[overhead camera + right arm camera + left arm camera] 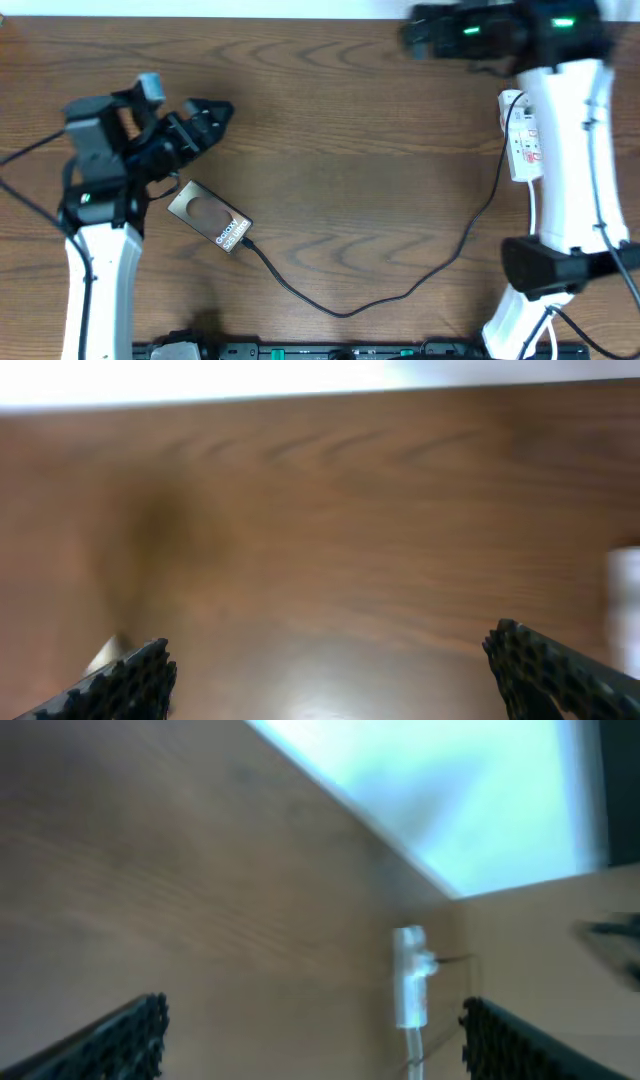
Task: Plug charger to phone and switch on socket
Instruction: 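Open the left gripper, lift away, and move the right arm toward the power strip, then move the right gripper over the orange switch beside the plugged socket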
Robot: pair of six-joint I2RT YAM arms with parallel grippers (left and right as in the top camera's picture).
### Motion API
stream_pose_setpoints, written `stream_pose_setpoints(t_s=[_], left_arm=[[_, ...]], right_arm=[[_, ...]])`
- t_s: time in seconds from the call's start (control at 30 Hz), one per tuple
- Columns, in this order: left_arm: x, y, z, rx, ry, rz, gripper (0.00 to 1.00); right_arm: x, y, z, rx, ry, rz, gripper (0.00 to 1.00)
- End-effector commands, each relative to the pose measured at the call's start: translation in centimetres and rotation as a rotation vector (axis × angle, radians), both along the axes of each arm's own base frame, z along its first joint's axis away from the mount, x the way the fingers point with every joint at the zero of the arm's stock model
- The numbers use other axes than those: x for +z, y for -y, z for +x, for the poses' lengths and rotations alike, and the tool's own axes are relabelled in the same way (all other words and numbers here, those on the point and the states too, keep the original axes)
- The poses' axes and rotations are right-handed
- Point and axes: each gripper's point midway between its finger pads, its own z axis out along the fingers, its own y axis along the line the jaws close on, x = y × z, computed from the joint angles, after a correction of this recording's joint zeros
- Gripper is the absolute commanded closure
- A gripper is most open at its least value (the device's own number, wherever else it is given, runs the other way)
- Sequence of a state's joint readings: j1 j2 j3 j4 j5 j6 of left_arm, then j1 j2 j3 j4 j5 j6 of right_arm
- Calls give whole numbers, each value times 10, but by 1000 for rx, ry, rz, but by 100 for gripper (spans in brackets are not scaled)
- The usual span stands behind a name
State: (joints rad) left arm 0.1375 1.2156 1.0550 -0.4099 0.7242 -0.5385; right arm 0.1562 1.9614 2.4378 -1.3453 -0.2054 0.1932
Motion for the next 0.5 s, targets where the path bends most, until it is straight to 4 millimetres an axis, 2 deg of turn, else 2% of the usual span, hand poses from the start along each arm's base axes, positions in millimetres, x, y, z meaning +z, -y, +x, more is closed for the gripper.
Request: stream_pose_setpoints(t_s=[0.0,0.13,0.4,0.47], left_arm=[[2,-16,19,111,7,291,8],[7,-9,25,142,-8,417,8],[12,-5,29,188,15,508,8],[12,-5,29,189,17,508,8]], right_arm=[[1,74,6,-173,-4,-54,1],[-11,148,0,-307,-63,-14,1],[-37,256,-17,-435,-120,74,1],[-47,271,-18,-428,-129,87,1]])
